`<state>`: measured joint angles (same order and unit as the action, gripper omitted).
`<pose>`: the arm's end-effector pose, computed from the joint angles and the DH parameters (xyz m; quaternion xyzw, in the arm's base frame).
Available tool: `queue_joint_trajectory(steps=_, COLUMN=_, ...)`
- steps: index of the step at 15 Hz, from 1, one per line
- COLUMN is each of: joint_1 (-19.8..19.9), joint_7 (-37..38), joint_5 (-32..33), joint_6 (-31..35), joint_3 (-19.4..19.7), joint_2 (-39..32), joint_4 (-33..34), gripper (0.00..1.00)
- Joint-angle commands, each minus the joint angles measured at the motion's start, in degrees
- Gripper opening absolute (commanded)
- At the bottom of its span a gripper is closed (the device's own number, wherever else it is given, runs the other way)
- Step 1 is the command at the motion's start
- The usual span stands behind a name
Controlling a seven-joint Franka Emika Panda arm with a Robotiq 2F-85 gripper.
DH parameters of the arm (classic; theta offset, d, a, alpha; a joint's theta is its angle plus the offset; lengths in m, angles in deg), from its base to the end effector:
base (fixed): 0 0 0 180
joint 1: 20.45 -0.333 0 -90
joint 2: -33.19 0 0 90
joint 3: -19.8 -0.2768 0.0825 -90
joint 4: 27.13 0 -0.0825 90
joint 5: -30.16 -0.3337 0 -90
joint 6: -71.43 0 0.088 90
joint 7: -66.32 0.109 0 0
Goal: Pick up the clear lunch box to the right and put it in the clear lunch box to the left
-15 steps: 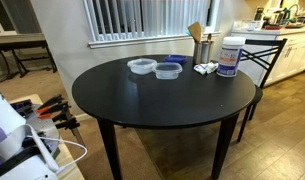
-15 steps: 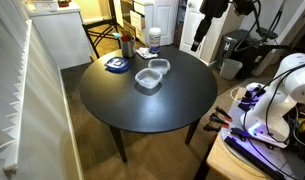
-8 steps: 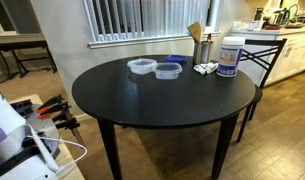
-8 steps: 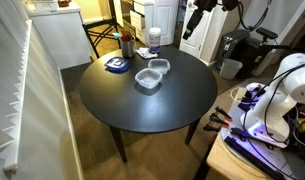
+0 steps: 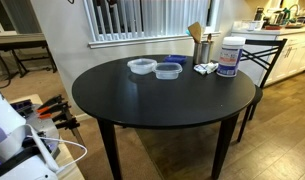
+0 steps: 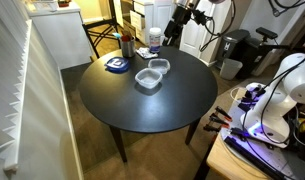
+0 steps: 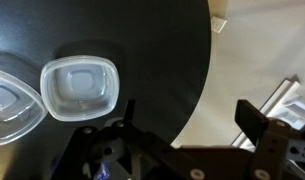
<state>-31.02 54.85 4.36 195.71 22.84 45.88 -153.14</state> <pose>0.4613 0.0777 0.4783 -0.9737 -0.0540 -0.0990 0.1980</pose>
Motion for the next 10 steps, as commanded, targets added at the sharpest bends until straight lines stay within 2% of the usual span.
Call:
queue_joint_trajectory(steps=1, joint_1=3.62, joint_7=4.04, joint_5=-4.22, joint_6=2.70, joint_3=-0.11, joint_2=-7.56, joint_4=3.22, gripper=1.00)
queue_joint_trajectory(steps=6, joint_1=8.50, joint_7=6.74, joint_5=-9.74, joint_6=3.91, joint_3=0.28, joint_2=-14.15, joint_4=4.17, gripper=1.00)
queue_joint_trajectory(steps=9, joint_1=10.33, joint_7=0.86, joint_5=-15.88, joint_6=-2.45, joint_3=-0.24, joint_2=-15.11, joint_4=4.74, gripper=1.00)
queue_joint_trajectory(steps=10, joint_1=10.27, joint_7=3.81, joint_5=-12.14, joint_6=0.55, joint_3=-0.34, joint_2=-15.03, joint_4=3.91, gripper=1.00)
